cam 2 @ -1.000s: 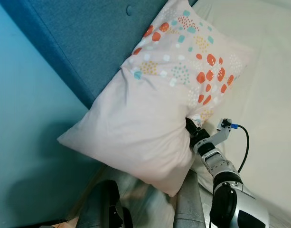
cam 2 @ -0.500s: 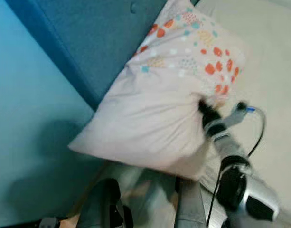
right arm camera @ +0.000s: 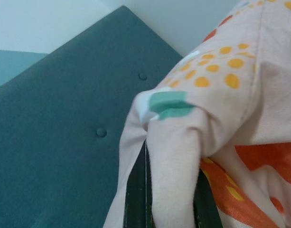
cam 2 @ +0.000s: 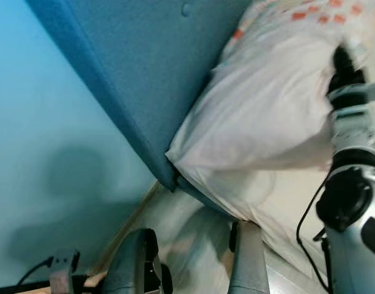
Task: Clean up the room
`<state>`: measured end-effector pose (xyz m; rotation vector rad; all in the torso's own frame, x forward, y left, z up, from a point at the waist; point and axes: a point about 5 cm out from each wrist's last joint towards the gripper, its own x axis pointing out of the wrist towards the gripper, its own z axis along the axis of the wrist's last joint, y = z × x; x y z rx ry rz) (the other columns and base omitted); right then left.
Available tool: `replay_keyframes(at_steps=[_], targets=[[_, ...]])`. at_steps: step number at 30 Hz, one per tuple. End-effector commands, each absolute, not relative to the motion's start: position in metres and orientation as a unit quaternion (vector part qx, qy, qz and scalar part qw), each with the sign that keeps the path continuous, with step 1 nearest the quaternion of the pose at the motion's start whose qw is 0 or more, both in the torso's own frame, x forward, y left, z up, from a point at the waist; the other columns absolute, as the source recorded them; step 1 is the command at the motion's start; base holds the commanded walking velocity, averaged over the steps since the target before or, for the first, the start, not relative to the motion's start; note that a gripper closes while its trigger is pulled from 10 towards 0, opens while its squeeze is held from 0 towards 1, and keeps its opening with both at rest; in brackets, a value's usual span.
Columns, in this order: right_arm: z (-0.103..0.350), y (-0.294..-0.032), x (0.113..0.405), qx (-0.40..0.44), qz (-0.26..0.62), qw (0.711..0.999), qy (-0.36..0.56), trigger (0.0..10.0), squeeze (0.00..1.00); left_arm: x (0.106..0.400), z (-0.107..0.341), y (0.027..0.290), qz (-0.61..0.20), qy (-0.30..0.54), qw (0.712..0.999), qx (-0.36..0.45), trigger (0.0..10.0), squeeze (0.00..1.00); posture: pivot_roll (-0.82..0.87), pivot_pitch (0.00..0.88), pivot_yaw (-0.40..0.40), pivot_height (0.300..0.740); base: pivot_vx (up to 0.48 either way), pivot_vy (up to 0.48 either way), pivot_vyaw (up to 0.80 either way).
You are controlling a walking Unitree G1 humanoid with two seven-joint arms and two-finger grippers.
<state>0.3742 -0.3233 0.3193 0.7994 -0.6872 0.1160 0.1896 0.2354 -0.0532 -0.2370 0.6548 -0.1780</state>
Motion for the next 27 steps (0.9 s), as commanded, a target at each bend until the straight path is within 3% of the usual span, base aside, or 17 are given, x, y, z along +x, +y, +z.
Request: replay_keyframes(at_steps=[1, 5, 7, 9, 13, 14, 15, 22, 23, 27], targets=[[0.336, -0.336, 0.364, 0.371, 0.040, 0.846, -0.381, 0.0, 0.00, 0.179, -0.061, 0.226, -0.096, 0.330, 0.929, -0.137, 10.0, 0.00, 0.08, 0.294, 0.040, 0.590, 0.000, 0.000, 0.00], [0.327, -0.340, 0.363, 0.376, 0.014, 0.845, -0.379, 0.0, 0.00, 0.197, -0.050, 0.222, -0.110, 0.297, 0.939, -0.136, 10.0, 0.00, 0.09, 0.286, 0.037, 0.590, 0.000, 0.000, 0.00], [0.285, -0.322, 0.375, 0.407, 0.009, 0.859, -0.311, 0.0, 0.00, 0.205, -0.045, 0.219, -0.125, 0.283, 0.942, -0.128, 10.0, 0.00, 0.09, 0.286, 0.038, 0.590, 0.000, 0.000, 0.00], [0.225, -0.289, 0.386, 0.420, 0.003, 0.887, -0.193, 0.0, 0.00, 0.203, -0.046, 0.217, -0.131, 0.287, 0.941, -0.123, 10.0, 0.00, 0.09, 0.293, 0.040, 0.590, 0.000, 0.000, 0.00], [0.187, -0.269, 0.387, 0.400, -0.016, 0.910, -0.107, 0.0, 0.00, 0.199, -0.049, 0.216, -0.131, 0.293, 0.939, -0.122, 10.0, 0.00, 0.09, 0.297, 0.043, 0.590, 0.000, 0.000, 0.00], [0.172, -0.262, 0.385, 0.384, -0.024, 0.920, -0.075, 4.3, 0.00, 0.197, -0.050, 0.216, -0.131, 0.295, 0.938, -0.123, 10.0, 0.00, 0.09, 0.299, 0.044, 0.590, 0.000, 0.000, 0.00], [0.157, -0.257, 0.382, 0.370, -0.035, 0.927, -0.047, 10.0, 0.00, 0.194, -0.051, 0.216, -0.132, 0.298, 0.937, -0.123, 10.0, 0.00, 0.10, 0.302, 0.046, 0.590, 0.000, 0.000, 0.00], [0.152, -0.263, 0.378, 0.360, -0.053, 0.930, -0.044, 10.0, 0.00, 0.192, -0.052, 0.216, -0.134, 0.300, 0.936, -0.125, 10.0, 0.00, 0.09, 0.302, 0.045, 0.590, 0.000, 0.000, 0.00], [0.153, -0.267, 0.377, 0.352, -0.061, 0.933, -0.045, 10.0, 0.96, 0.192, -0.052, 0.215, -0.135, 0.300, 0.936, -0.125, 10.0, 0.00, 0.08, 0.299, 0.042, 0.590, 0.000, 0.000, 0.00], [0.157, -0.279, 0.374, 0.311, -0.077, 0.946, -0.046, 10.0, 1.00, 0.201, -0.048, 0.209, -0.141, 0.286, 0.938, -0.134, 10.0, 0.00, 0.07, 0.282, 0.031, 0.590, 0.000, 0.000, 0.00]])
